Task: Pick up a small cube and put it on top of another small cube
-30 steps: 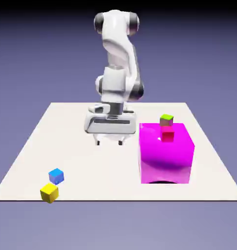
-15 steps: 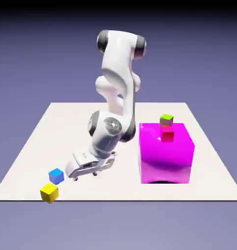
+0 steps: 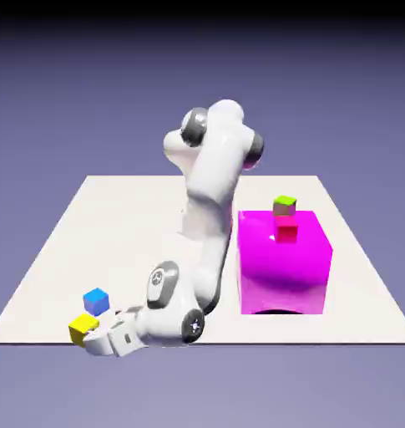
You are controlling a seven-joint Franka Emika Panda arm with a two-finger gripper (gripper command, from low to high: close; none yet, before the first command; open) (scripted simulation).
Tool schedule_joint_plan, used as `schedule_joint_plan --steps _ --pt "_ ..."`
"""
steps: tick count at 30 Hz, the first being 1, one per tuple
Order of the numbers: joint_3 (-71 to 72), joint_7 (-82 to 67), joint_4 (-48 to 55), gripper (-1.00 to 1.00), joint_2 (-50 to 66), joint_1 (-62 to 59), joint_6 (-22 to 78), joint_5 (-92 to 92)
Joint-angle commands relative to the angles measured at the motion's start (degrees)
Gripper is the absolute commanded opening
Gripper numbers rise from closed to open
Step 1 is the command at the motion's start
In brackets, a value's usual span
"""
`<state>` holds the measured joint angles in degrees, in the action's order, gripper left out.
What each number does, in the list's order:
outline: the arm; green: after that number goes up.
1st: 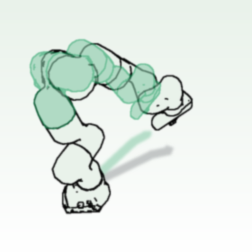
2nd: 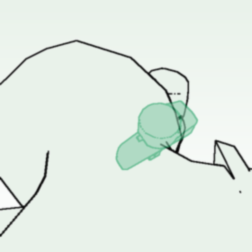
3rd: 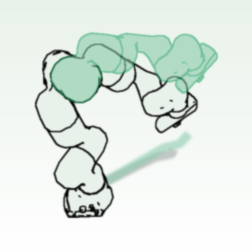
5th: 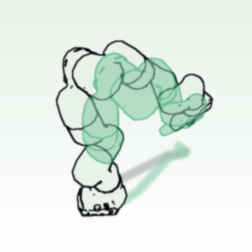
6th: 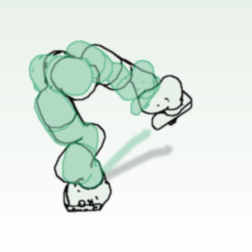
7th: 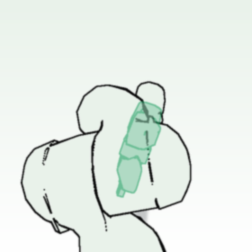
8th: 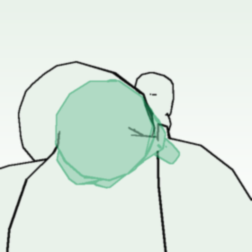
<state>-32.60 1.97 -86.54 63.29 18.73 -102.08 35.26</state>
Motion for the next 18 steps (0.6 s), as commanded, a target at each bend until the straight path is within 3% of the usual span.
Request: schedule_joint_plan --steps 1,4,7,8,13,18 --pt "-0.7 -0.9 1.6 0.00 2.1 0.4 1.6 0.8" --pt "-1.6 -1.9 3.6 0.00 4.6 0.9 3.4 1.7" --pt "-2.3 0.3 0.7 0.00 6.4 -1.9 -2.4 3.0" --pt "-2.3 0.3 0.7 -1.00 6.4 -1.9 -2.4 3.0" --pt "-1.6 -1.9 3.6 -1.00 4.6 0.9 3.4 1.7" --pt "-7.3 -3.6 0.7 -1.00 2.8 1.7 13.2 -10.8"
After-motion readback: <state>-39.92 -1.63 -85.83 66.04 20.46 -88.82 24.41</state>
